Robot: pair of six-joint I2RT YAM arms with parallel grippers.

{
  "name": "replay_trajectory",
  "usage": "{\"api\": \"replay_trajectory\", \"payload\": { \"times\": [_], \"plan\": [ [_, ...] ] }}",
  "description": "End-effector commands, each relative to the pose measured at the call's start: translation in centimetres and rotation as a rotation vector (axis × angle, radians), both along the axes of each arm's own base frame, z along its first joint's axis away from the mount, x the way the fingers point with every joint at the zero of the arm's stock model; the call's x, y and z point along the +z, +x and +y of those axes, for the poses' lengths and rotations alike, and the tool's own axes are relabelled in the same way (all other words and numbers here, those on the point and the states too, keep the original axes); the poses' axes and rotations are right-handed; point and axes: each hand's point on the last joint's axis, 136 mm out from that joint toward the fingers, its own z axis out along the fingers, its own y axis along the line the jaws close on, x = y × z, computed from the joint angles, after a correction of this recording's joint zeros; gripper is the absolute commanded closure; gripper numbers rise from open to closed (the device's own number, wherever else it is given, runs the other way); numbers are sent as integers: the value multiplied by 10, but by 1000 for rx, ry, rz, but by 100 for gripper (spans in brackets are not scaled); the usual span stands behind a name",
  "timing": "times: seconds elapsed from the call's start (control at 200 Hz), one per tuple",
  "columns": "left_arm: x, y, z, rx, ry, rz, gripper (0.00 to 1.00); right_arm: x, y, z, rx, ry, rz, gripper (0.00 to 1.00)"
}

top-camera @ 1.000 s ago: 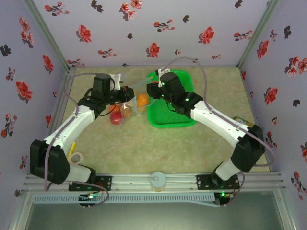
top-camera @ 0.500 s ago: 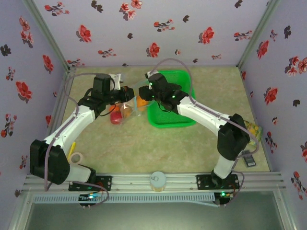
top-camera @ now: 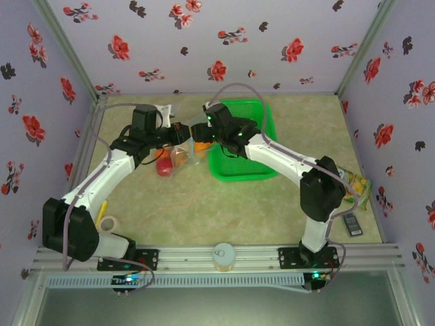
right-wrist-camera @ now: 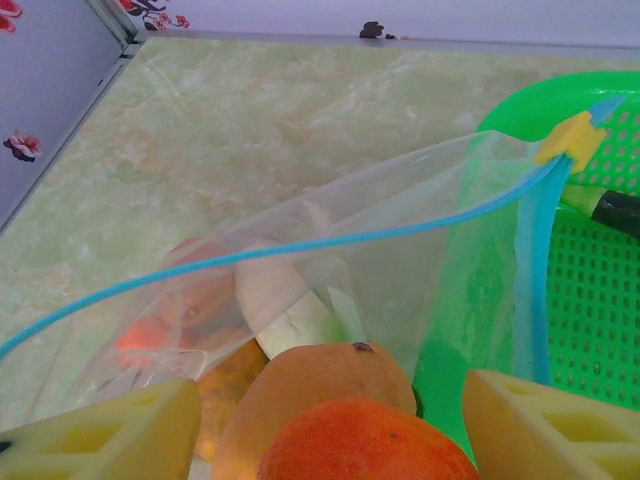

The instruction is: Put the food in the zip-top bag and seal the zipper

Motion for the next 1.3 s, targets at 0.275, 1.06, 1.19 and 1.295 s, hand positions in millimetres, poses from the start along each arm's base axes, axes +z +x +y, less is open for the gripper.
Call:
{"api": "replay_trajectory", "payload": {
  "times": [0.275, 1.06, 1.19, 1.295],
  "plan": [
    [15, -4, -4, -18, -21, -35, 100, 89, -21, -36, -22, 73, -169, 32],
    [20, -4, -3, -15, -24, -41, 100, -5, -26, -74, -88, 494, 293, 60],
    [20, -4, -3, -15, -23, -40, 100, -6, -32, -60, -46, 538, 335, 58],
    [18, -3, -3, -15, -21, -37, 100, -10, -41, -50, -20, 541, 365, 55]
  ]
}}
